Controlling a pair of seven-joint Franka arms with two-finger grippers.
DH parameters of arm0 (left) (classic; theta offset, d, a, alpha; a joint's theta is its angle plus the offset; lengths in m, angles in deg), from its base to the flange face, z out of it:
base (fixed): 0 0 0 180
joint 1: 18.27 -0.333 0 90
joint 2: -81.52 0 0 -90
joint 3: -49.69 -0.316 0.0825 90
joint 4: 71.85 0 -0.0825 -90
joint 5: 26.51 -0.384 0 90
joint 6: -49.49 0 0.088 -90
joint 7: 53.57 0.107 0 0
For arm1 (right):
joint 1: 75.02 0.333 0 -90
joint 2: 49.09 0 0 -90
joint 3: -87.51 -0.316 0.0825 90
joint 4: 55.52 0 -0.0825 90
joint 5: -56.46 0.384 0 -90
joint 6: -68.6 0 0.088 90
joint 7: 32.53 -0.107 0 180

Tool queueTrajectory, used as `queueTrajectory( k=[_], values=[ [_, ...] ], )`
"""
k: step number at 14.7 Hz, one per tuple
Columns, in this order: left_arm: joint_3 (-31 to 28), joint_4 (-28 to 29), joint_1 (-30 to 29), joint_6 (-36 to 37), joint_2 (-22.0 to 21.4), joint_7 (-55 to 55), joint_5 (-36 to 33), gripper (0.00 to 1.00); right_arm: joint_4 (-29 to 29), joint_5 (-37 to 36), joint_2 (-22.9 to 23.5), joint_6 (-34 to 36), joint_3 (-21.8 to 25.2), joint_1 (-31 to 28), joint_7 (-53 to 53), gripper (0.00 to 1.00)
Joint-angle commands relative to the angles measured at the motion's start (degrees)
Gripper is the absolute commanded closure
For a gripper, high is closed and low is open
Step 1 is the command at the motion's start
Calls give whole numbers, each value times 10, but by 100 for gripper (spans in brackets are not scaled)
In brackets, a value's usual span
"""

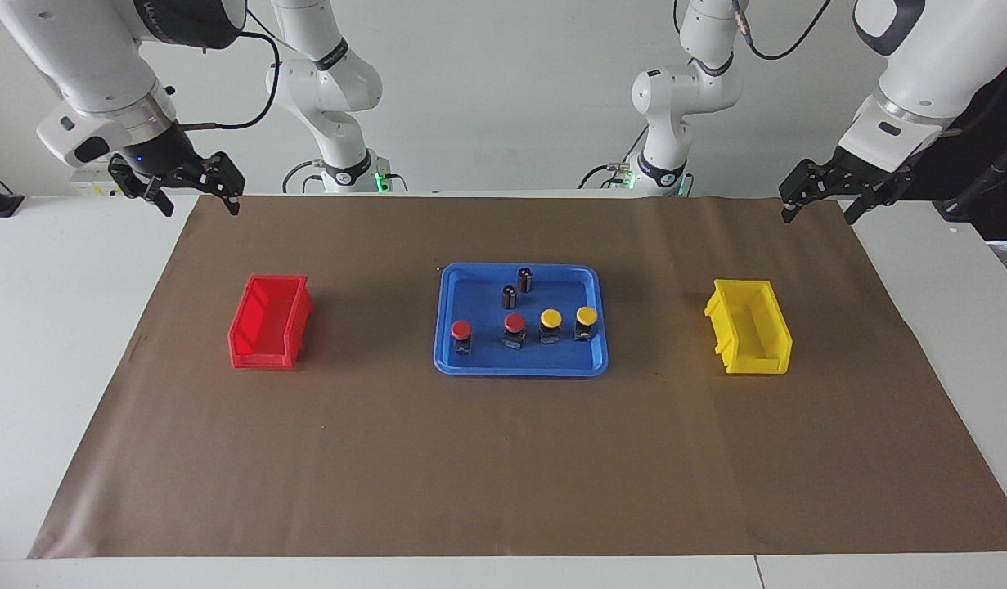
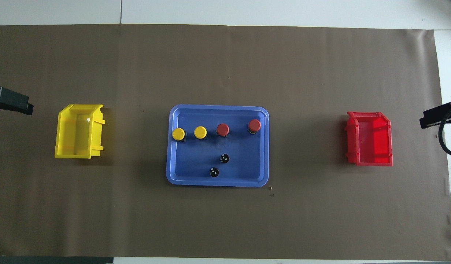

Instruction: Sort red and yellow buttons by color

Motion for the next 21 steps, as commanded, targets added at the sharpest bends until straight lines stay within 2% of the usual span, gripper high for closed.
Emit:
queueTrajectory(
  k=[1,3,5,8,11,13,15,19,21],
  values=[
    [-1,23,-3,-7,-19,5,8,0,11,-6,-10,-7,-1,1,8,0],
    [-1,23,-3,-7,-19,5,8,0,1,-1,-3,-8,-15,0,-12,0],
    [-1,23,-3,-7,-19,5,8,0,-44,14,26,-6,-38,1,-34,0],
    [-1,23,-3,-7,-19,5,8,0,-79,13,70,-11,-129,-1,-135,0],
    [-1,23,-3,-7,-19,5,8,0,-94,3,136,-94,-204,12,-232,0],
    [-1,22,-3,-7,-19,5,8,0,-64,-32,177,-180,-206,81,-316,0],
    [-1,22,-3,-6,-19,5,8,0,6,-51,187,-272,-206,108,-377,0],
    [-1,23,-3,-7,-19,5,8,0,34,-58,226,-325,-206,138,-419,0],
    [-1,23,-3,-7,-19,5,8,0,81,-73,223,-371,-206,139,-419,0]
  ],
)
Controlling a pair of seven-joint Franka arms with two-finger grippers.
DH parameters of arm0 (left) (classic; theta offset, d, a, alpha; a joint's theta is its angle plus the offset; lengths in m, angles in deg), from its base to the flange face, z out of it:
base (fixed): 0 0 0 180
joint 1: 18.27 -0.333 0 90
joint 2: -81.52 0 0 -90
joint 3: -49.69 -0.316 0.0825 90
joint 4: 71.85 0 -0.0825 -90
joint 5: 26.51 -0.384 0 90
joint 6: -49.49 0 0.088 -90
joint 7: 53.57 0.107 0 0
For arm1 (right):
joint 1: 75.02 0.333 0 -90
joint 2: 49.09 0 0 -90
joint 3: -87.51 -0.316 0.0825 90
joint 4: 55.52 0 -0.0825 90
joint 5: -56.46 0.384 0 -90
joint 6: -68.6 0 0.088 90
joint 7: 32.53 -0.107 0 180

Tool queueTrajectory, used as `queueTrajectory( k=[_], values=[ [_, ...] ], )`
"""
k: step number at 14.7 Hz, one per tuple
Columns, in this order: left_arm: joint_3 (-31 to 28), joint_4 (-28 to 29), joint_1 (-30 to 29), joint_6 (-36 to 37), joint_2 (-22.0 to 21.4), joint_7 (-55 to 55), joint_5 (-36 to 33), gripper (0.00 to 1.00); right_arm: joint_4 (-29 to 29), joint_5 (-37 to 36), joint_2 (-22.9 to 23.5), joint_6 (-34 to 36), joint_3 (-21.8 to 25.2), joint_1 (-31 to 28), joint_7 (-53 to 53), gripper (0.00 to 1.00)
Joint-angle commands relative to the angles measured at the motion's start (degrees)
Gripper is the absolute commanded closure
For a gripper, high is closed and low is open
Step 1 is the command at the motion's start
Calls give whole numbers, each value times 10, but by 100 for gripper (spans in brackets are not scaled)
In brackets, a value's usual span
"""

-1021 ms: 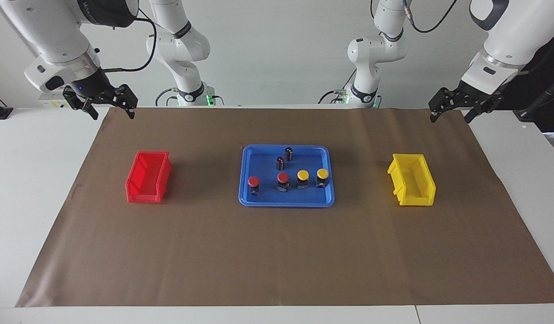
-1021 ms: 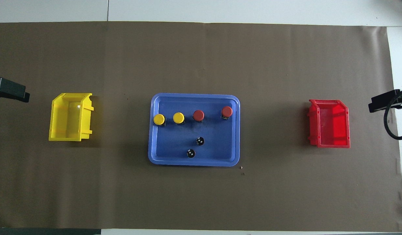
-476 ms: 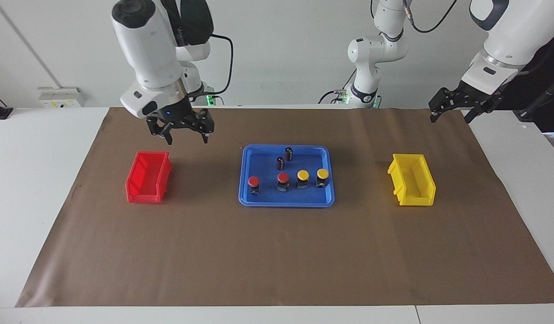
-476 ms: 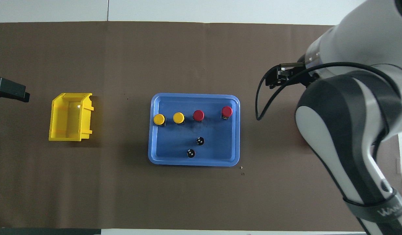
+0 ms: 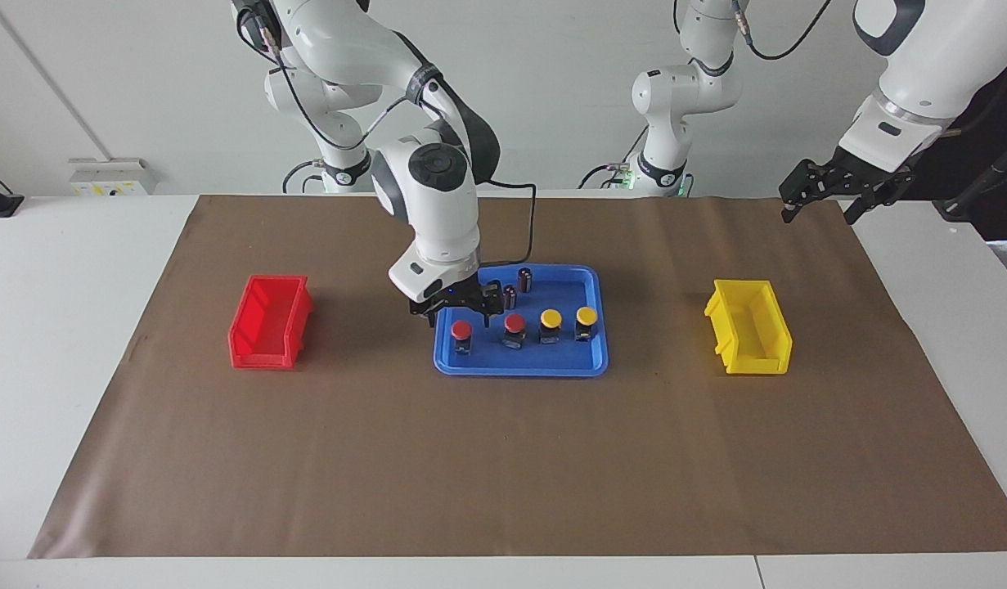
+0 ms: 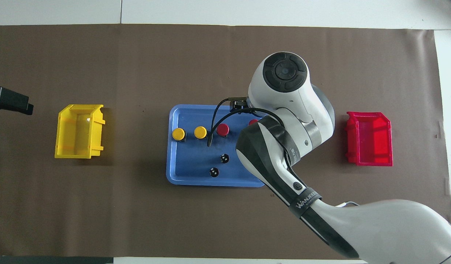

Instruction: Sort red and yellow buttons by color

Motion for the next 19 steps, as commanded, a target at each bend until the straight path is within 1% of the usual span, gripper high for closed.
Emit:
queueTrajectory(
  k=[1,2,4,6,9,10,13,14,15,16,18,19],
  values=[
    [-1,23,-3,-6,-19,5,8,0,61,-20,-12,-54,-2,-5,-10,0],
    [-1,23,-3,-7,-19,5,8,0,63,-24,-8,-58,-2,-4,-10,1],
    [-1,23,-3,-7,-19,5,8,0,75,-26,-2,-69,-2,5,-11,7],
    [-1,23,-3,-7,-19,5,8,0,81,-26,-3,-71,-2,4,-10,11],
    [-1,23,-3,-7,-19,5,8,0,94,-26,-6,-72,-3,3,-10,20],
    [-1,23,-3,-7,-19,5,8,0,94,-26,-6,-72,-3,3,-9,26],
    [-1,23,-3,-7,-19,5,8,0,94,-26,-6,-69,-3,0,-7,49],
    [-1,23,-3,-7,-19,5,8,0,91,-25,-6,-60,-4,-6,-5,62],
    [-1,23,-3,-7,-19,5,8,0,78,-20,-6,-47,-4,-7,-5,76],
    [-1,23,-3,-7,-19,5,8,0,51,-18,-4,-23,-4,-6,-5,79],
    [-1,23,-3,-7,-19,5,8,0,-21,-17,1,58,-4,-11,6,79],
    [-1,23,-3,-6,-19,5,8,0,-32,-16,-12,93,-5,-30,44,79]
  ],
)
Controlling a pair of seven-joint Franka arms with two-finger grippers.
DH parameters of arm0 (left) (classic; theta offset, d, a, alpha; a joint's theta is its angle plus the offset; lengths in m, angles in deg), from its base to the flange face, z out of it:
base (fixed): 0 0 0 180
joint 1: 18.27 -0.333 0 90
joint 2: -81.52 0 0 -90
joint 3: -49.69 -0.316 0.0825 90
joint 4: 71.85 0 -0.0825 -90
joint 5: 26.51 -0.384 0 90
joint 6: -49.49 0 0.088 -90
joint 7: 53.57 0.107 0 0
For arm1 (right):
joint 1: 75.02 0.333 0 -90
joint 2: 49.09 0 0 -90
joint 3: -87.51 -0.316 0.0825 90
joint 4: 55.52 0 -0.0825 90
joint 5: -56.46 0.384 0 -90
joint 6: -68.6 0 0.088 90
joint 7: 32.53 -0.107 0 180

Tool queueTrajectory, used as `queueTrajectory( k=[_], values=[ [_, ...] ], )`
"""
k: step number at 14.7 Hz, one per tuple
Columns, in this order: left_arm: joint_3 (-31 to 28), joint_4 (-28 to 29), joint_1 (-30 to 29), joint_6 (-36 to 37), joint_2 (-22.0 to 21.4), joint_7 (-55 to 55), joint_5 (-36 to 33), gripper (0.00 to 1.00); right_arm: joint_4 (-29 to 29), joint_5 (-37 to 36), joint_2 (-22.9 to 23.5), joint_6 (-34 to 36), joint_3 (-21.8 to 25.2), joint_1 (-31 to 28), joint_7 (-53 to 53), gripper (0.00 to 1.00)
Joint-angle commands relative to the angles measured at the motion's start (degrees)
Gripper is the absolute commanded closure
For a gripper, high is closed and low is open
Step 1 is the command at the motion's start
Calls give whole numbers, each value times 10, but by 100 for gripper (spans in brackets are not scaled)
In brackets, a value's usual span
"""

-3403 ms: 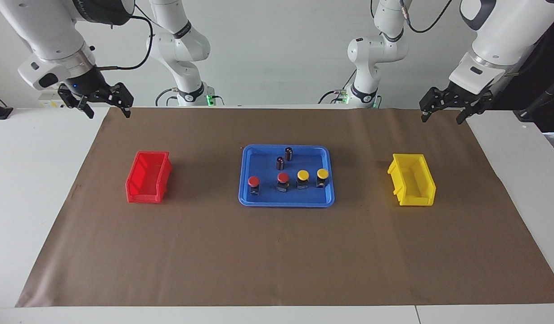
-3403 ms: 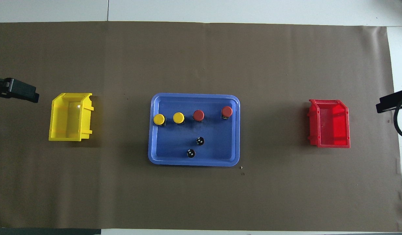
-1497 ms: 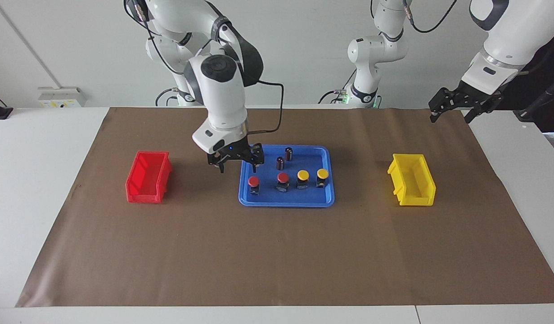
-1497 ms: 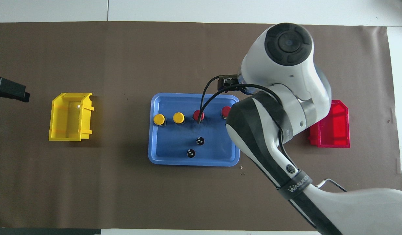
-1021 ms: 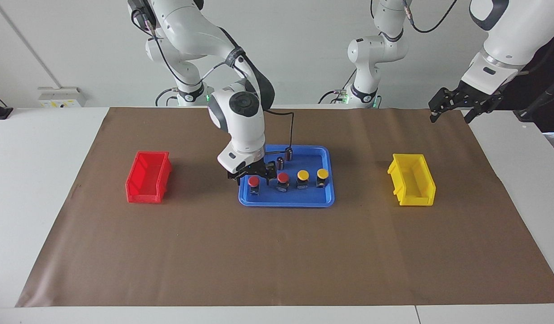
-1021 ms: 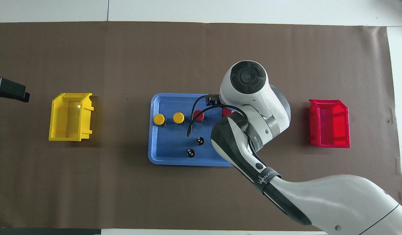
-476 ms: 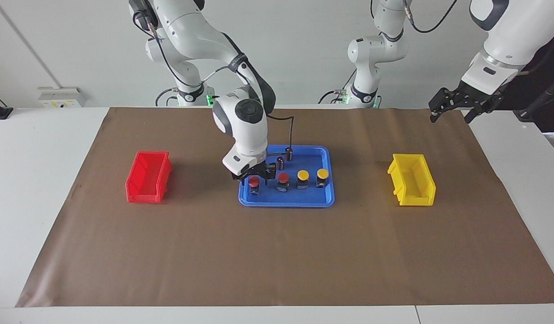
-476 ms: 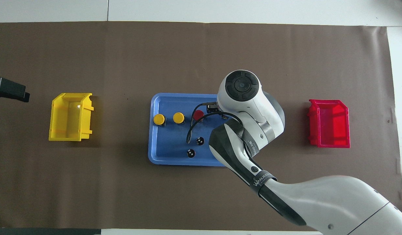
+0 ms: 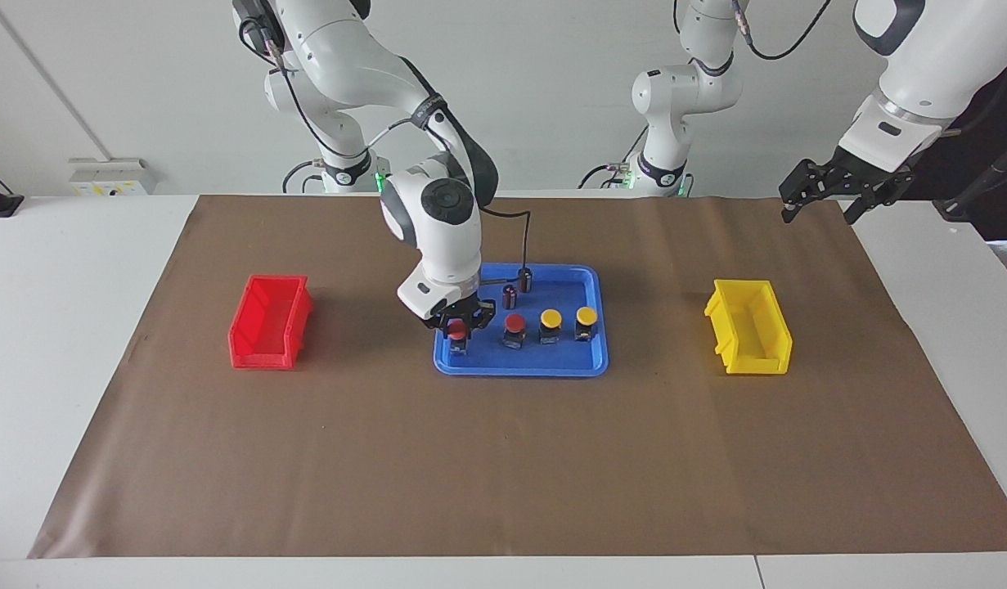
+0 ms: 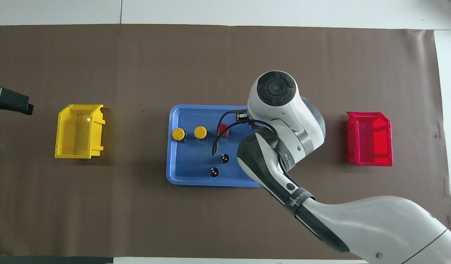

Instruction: Sort red and yellow buttons by color

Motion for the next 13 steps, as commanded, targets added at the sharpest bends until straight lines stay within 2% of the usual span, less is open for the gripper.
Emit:
queueTrajectory(
  k=[1,3,6,7,9,10,11,12,13],
  values=[
    [-1,23,-3,-7,-19,5,8,0,-43,7,-49,93,-8,-62,114,79],
    [-1,23,-3,-7,-19,5,8,0,-13,41,-118,149,-7,-133,241,79],
    [-1,26,-3,9,-21,4,8,0,83,87,-201,161,-6,-262,423,79],
    [-1,30,-3,29,-27,4,8,0,119,102,-215,148,-6,-297,460,79],
    [0,42,-3,23,-31,-25,6,0,198,102,-249,78,-2,-322,506,79],
    [4,91,10,-17,-53,-40,6,0,239,102,-263,34,-2,-336,521,79],
    [10,161,38,-97,-81,-63,6,0,262,102,-271,4,-2,-344,531,79],
    [13,222,79,-167,-100,-126,6,0,280,102,-278,-16,-1,-347,550,79],
    [13,261,114,-210,-101,-192,6,0,296,102,-284,-33,-1,-349,571,79]
  ],
)
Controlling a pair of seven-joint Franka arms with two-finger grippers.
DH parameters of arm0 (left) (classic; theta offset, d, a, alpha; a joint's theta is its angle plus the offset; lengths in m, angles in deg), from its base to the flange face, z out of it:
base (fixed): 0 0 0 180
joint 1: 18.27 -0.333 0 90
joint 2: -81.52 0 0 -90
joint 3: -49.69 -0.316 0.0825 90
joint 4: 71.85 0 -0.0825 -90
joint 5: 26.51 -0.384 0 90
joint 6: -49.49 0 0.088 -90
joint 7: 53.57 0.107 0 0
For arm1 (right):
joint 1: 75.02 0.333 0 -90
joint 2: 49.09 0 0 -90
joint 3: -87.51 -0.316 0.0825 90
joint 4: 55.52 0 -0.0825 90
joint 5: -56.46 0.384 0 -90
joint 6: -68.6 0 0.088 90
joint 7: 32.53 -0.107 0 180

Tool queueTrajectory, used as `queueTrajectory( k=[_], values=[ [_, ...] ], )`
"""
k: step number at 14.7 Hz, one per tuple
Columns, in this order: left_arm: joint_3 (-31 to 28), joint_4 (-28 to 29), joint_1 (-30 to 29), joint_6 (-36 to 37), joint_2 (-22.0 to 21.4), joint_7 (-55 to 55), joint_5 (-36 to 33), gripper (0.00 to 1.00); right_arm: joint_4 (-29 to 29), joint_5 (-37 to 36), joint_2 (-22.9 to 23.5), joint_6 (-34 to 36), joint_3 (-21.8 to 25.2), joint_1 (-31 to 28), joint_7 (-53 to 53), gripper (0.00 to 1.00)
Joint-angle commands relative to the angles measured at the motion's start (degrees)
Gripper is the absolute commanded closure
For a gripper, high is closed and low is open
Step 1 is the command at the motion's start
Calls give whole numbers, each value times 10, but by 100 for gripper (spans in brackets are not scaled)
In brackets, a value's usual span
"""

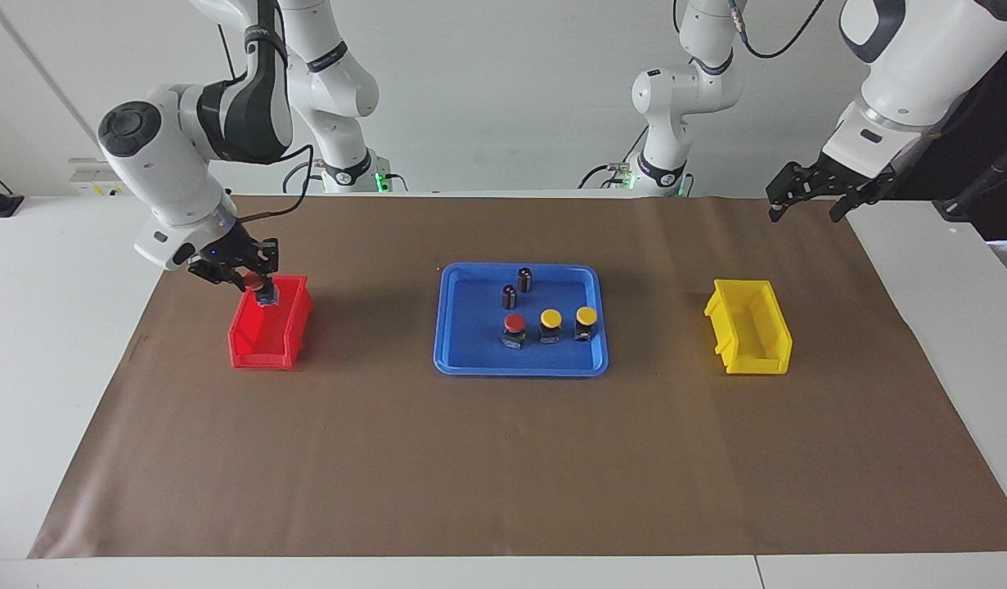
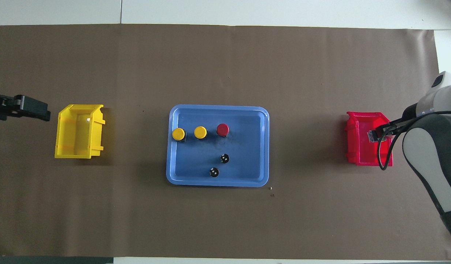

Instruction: Sort red and yellow buttons by color

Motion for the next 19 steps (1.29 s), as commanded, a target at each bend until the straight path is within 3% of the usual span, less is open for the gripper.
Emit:
queueTrajectory(
  k=[1,5,7,10,13,14,15,16,18,19],
  values=[
    [2,146,99,-129,-37,-138,4,0,77,11,-47,-67,-6,-22,39,79],
    [2,176,187,-238,48,-241,4,10,143,11,-53,-140,-7,-26,38,79],
    [2,185,199,-293,83,-271,4,14,168,11,-63,-155,-7,-27,36,79],
    [2,185,221,-337,120,-301,4,18,191,12,-61,-187,-7,-28,34,79],
    [2,186,224,-352,129,-306,4,19,206,11,-64,-195,-7,-28,40,72],
    [2,190,224,-353,129,-307,4,19,206,11,-64,-195,-6,-29,40,66],
    [2,194,226,-354,129,-308,4,19,206,11,-64,-196,-7,-28,42,45],
    [2,199,233,-363,130,-308,4,24,206,11,-64,-196,-6,-28,44,35],
    [2,201,232,-369,132,-322,4,98,180,11,-59,-180,-6,-29,70,31],
    [2,199,231,-367,133,-330,4,98,153,11,-54,-148,-6,-30,78,29]
  ],
)
